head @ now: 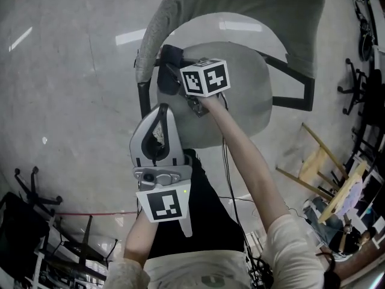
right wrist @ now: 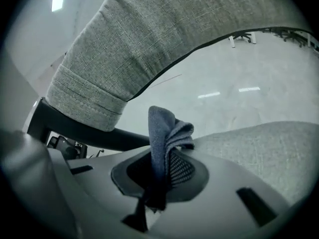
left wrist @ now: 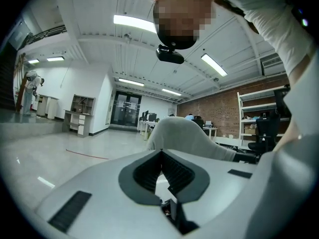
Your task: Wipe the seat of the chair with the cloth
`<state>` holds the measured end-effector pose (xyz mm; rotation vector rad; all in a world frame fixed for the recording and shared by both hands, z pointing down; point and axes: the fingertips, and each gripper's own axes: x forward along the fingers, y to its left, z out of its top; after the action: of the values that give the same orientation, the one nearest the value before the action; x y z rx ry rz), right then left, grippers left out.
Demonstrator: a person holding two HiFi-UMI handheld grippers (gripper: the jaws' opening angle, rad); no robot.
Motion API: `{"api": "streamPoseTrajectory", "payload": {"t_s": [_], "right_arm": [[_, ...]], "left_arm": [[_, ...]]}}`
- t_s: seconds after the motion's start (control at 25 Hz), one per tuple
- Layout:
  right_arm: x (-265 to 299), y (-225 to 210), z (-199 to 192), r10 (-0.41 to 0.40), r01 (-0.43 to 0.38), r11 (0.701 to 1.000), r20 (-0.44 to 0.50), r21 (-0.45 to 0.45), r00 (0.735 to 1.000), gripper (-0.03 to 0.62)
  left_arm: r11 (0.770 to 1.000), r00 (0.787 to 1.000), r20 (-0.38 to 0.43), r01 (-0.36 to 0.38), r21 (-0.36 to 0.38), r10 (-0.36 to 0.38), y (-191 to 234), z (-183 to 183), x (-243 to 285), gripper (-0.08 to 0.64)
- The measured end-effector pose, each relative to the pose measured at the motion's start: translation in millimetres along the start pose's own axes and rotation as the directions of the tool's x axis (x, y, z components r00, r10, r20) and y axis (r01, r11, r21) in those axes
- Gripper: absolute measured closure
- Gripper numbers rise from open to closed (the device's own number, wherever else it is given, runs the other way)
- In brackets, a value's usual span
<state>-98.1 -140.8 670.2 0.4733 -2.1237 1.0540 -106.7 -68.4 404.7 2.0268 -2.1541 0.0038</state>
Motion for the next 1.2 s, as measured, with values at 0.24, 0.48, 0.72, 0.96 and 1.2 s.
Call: {"api": "streamPoseTrajectory", "payload": {"t_s": [0.24,0.48,0.72,0.96,1.2], "right_arm": [[-3.8,-10.3,-5.1,-0.011,0.01,1.0,-0.06,-0.009,0.998,0.537],[-30.2,-45.0,1.7,-0.053,0.051,0.998,-0.045,-0.045,0.998,0.537],[-74.6,-104.4,-5.0,-0.162,0.159,0.986,-0.054,-0.056,0.985,0.537],[-121.6,-160.0,-7.1,-0.293,0.287,0.952,-0.047,-0.108,0.955,0.537],[-152.9,-196.4,-15.3,-0.389,0.383,0.918,-0.042,-0.102,0.92,0.537]], "left_arm": [[1.0,1.0,-0.015,0.015,0.013,-0.015,-17.6,-2.8,7.0,0.545],[0.999,0.999,-0.036,0.02,0.026,-0.019,-27.7,-11.3,15.7,0.545],[1.0,0.998,-0.066,0.021,-0.001,-0.021,-41.7,-18.4,24.6,0.545],[0.998,0.997,-0.063,0.055,0.037,-0.053,-62.6,-17.2,35.0,0.545],[0.995,0.995,-0.078,0.067,0.067,-0.062,-75.0,-20.0,42.2,0.545]]}}
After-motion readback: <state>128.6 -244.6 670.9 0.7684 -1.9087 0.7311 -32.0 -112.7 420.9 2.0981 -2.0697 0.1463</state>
